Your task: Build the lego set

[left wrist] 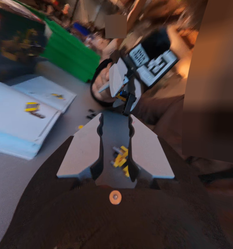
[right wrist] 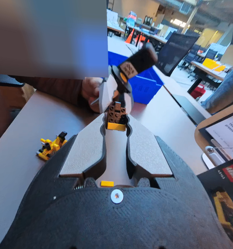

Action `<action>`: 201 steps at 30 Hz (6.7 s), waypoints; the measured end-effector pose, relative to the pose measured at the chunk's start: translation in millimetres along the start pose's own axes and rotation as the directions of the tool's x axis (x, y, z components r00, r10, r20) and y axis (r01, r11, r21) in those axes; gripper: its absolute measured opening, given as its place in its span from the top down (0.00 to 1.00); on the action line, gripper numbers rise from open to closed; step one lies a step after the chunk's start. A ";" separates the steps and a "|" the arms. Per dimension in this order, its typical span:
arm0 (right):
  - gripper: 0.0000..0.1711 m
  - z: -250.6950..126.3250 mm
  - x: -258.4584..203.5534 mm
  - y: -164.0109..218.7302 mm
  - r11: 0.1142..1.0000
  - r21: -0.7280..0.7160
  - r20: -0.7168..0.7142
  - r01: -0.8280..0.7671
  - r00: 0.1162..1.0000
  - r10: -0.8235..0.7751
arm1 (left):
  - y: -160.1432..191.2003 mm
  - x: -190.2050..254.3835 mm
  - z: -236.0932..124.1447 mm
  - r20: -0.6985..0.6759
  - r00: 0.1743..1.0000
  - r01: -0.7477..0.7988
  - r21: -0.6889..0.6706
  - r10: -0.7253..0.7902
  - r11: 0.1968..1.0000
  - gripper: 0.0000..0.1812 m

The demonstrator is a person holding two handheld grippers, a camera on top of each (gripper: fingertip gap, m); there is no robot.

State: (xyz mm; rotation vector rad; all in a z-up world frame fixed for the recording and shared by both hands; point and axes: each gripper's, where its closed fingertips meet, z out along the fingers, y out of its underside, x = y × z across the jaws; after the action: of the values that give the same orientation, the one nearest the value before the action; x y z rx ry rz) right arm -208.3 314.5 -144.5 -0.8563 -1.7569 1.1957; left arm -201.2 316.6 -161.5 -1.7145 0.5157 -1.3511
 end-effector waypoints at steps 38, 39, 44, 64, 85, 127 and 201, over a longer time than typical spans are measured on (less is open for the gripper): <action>0.86 1.2 -16.2 27.9 0.995 -0.091 0.162 -0.045 0.985 0.059 | 6.0 5.7 3.7 0.175 0.889 -0.402 -0.146 0.423 0.904 0.86; 0.86 1.6 -16.1 28.5 0.995 -0.093 0.161 -0.046 0.985 0.060 | 7.9 3.5 4.8 0.184 0.886 -0.399 -0.162 0.425 0.902 0.83; 0.86 2.7 -18.2 30.4 0.994 -0.099 0.172 -0.048 0.983 0.064 | 11.0 6.6 8.8 0.185 0.856 -0.453 -0.181 0.483 0.873 0.88; 0.86 3.4 -20.4 38.2 0.989 -0.141 0.191 -0.047 0.979 0.074 | 16.1 4.6 10.8 0.160 0.879 -0.423 -0.168 0.448 0.890 0.97; 0.86 -45.7 38.4 32.8 0.981 -0.194 -0.050 0.029 0.998 -0.040 | 8.5 -3.6 7.8 0.234 0.862 -0.423 -0.155 0.449 0.893 0.87; 0.80 -32.7 -15.2 128.6 0.814 -0.567 0.066 -0.130 0.977 0.202 | 50.7 -41.8 10.2 0.272 0.769 -0.429 -0.450 0.578 0.783 0.87; 0.87 -12.4 -24.0 61.5 0.969 -0.234 0.111 -0.083 0.988 0.111 | 35.1 -13.1 23.2 0.193 0.816 -0.492 -0.262 0.545 0.830 0.87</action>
State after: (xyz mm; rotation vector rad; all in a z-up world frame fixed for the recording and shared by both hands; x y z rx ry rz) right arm -181.8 317.9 -206.0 -1.0326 -2.0024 1.1437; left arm -177.4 316.3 -198.6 -1.7044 0.9169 -0.6825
